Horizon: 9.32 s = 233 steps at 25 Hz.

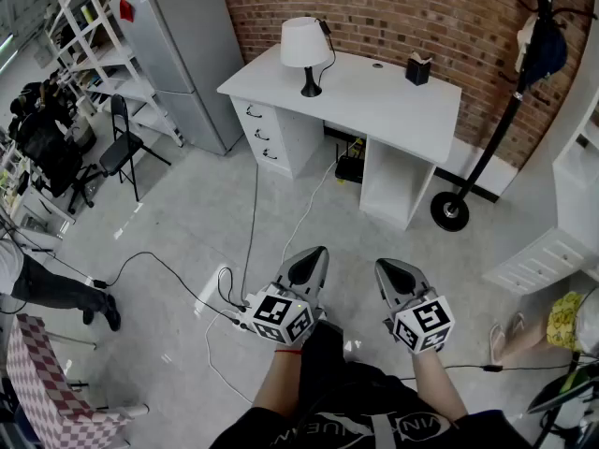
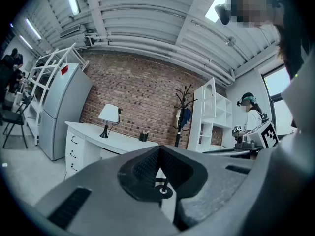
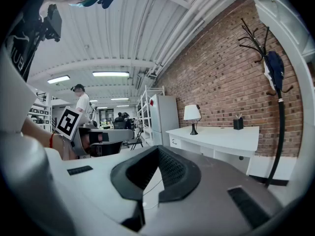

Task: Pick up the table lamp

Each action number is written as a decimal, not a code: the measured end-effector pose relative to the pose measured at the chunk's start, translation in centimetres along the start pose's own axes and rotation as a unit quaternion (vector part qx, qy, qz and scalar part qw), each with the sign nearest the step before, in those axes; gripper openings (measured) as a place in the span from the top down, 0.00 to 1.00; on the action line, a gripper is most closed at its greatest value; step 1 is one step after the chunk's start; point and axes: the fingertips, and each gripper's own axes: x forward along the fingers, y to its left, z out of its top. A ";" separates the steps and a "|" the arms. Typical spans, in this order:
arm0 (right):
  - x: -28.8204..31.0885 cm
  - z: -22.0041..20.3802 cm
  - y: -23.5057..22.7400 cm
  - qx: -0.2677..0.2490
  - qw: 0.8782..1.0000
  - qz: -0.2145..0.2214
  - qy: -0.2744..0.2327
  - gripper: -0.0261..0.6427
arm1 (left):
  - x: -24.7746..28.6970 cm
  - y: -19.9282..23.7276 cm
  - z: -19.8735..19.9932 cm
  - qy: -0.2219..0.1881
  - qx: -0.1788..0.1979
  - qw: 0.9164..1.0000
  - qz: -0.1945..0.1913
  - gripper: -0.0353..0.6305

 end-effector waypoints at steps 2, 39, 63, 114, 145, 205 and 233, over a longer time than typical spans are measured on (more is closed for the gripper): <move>1.1 0.2 -0.9 0.000 1.000 0.002 0.003 0.96 | 1.2 0.7 0.1 0.001 -0.001 1.000 0.000 0.94; 31.6 3.5 -7.8 0.005 0.999 0.005 0.042 0.96 | 15.8 26.4 4.2 0.011 -0.042 0.999 -0.014 0.94; 45.0 7.8 -20.1 -0.013 0.999 0.026 0.038 0.96 | 31.9 35.1 8.0 0.011 -0.032 0.999 -0.018 0.94; 64.6 8.9 -34.3 0.014 0.998 0.011 0.065 0.96 | 53.2 47.7 9.1 -0.007 -0.167 0.980 -0.110 0.94; 71.1 5.2 -38.2 0.026 0.994 0.016 0.105 0.96 | 58.8 49.7 11.5 -0.085 -0.194 0.929 -0.303 0.81; 81.5 7.7 -40.9 0.018 0.989 0.023 0.147 0.91 | 65.1 58.4 20.0 -0.181 -0.278 0.898 -0.289 0.94; 87.2 6.2 -43.9 0.040 0.973 0.010 0.226 0.76 | 66.8 58.7 20.6 -0.162 -0.282 0.898 -0.295 0.93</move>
